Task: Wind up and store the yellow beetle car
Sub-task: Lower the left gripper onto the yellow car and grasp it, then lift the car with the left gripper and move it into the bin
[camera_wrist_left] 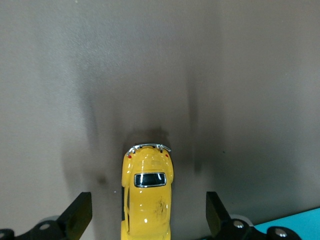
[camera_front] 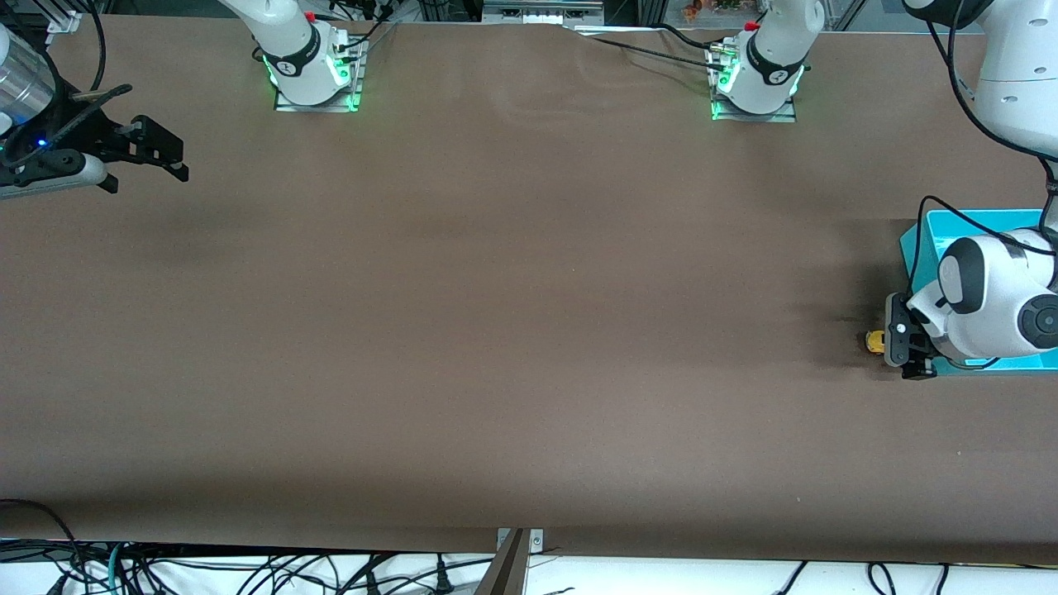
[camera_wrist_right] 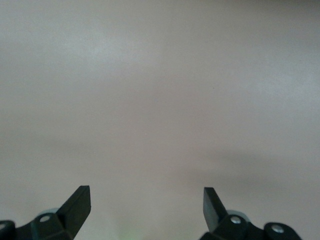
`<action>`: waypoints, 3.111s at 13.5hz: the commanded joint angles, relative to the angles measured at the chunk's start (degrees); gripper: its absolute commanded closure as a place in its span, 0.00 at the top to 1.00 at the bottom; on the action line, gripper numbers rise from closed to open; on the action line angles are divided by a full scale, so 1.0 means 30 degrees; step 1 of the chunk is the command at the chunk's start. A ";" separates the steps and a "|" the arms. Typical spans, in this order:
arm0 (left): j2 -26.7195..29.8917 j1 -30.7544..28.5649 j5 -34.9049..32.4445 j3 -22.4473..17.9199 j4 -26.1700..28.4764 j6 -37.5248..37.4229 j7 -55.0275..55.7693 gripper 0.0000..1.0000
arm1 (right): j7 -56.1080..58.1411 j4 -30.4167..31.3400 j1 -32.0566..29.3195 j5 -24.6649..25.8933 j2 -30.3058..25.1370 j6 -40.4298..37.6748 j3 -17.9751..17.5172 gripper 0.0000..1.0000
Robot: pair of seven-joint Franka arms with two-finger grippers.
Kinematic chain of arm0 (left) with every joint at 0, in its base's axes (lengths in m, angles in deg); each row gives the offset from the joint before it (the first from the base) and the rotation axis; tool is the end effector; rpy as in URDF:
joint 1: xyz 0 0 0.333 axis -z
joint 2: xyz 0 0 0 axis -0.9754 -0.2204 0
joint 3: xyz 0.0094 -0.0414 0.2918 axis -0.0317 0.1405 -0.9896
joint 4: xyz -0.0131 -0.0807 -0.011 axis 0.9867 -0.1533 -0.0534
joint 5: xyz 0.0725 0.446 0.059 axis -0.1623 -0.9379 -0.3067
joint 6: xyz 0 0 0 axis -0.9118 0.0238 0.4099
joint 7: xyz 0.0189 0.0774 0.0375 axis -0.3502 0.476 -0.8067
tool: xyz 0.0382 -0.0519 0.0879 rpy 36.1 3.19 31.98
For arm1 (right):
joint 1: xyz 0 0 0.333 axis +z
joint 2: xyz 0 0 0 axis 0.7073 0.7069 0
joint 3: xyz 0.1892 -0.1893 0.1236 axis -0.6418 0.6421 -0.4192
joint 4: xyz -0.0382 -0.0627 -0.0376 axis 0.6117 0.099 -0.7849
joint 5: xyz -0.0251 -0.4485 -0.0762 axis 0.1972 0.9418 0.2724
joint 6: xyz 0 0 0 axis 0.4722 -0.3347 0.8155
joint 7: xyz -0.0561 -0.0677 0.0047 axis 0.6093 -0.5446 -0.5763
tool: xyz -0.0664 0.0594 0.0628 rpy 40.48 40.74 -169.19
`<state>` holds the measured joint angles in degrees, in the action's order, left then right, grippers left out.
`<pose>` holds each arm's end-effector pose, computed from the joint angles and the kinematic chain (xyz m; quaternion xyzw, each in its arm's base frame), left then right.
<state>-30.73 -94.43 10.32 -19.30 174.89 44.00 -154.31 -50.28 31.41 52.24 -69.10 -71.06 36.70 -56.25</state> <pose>0.6759 0.1867 0.1379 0.6698 -0.7362 -0.0933 0.0263 0.5901 0.0394 0.5736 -0.9960 -0.0871 0.0072 0.0181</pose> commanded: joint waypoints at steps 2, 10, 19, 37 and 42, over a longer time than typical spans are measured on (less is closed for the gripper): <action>-0.0413 -0.0606 -0.0581 0.0172 -0.0051 0.0536 -0.0384 1.00 | -0.0245 0.0044 0.0316 0.0274 -0.0190 -0.0237 0.0213 1.00; -0.0824 -0.0872 -0.0522 0.0201 -0.0109 0.0889 -0.0911 0.33 | -0.0245 0.0073 0.0316 0.0274 -0.0190 -0.0237 0.0242 1.00; 0.0168 -0.0900 0.0063 0.1195 -0.0461 -0.0925 -0.1058 0.11 | -0.0069 -0.0013 0.0316 0.0245 -0.0045 -0.0295 0.0213 1.00; 0.3337 -0.4795 -0.3328 0.2018 -0.3159 -0.8899 -0.4192 0.13 | -0.0069 -0.0395 0.0316 0.0187 0.0015 -0.0325 0.0183 1.00; 0.3190 -0.6990 -0.3539 0.2018 -0.0058 -0.4164 -0.4514 0.14 | -0.0040 -0.0395 0.0316 0.0187 0.0044 -0.0295 0.0154 1.00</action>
<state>-22.04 -112.58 1.41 -14.09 170.58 26.31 -166.13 -50.27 31.08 52.77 -69.05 -70.79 36.59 -56.05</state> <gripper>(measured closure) 0.533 0.000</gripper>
